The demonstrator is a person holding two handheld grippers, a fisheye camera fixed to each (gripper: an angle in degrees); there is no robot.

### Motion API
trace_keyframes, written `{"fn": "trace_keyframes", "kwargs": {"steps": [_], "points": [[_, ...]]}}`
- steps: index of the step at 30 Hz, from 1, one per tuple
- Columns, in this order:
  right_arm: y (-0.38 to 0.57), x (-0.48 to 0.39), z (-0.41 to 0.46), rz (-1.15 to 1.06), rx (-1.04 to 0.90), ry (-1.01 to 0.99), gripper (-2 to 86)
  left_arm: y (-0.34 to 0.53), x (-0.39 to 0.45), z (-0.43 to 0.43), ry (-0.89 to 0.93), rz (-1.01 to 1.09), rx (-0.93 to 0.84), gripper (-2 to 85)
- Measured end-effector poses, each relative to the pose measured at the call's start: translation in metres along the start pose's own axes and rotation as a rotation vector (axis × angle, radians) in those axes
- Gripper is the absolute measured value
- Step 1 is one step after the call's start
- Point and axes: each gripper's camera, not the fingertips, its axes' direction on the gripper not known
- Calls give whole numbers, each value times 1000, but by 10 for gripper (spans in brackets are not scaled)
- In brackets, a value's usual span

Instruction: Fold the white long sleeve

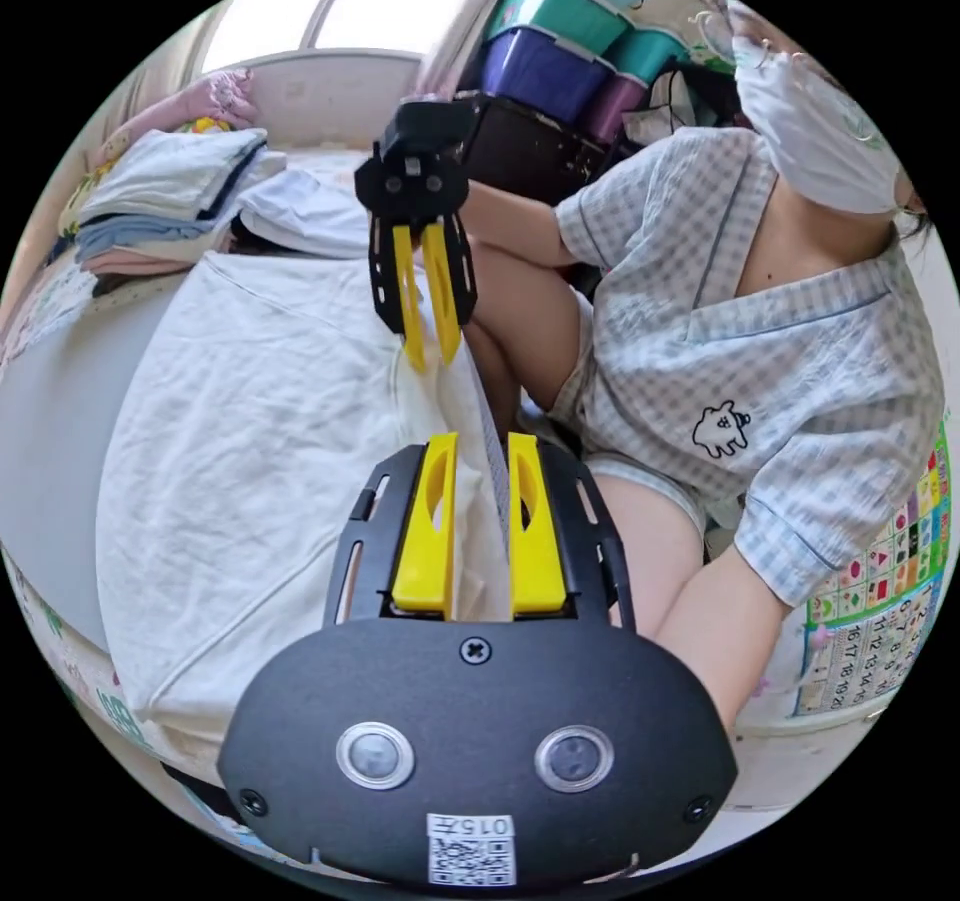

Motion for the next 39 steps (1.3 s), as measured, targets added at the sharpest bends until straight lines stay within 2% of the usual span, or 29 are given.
{"fn": "trace_keyframes", "kwargs": {"steps": [2, 6, 10, 17, 21, 25, 33, 39], "points": [[-10, -2, -14, -1, 11, 24, 65, -2, -4, 8, -20, -15, -62, 85], [-23, -11, -23, -2, -110, 104, 77, -4, -15, 22, -6, -72, -146, 84], [-35, -15, -21, -11, -158, 95, 89, -14, -15, 26, -50, -66, -176, 74], [-49, -45, -27, -70, -134, 249, 85, -27, -3, 32, -142, 7, -190, 67], [-56, -34, -32, 0, -134, 221, 60, -35, -2, 33, -162, 4, -205, 63], [-54, -38, -35, -28, -121, 252, 38, -36, -7, 30, -141, -31, -183, 42], [-33, -36, -51, -20, -13, 153, 20, -44, 8, 12, -156, 68, -111, 12], [-26, -33, -14, -71, -84, 57, 17, -54, 9, 19, -108, 112, -142, 9]]}}
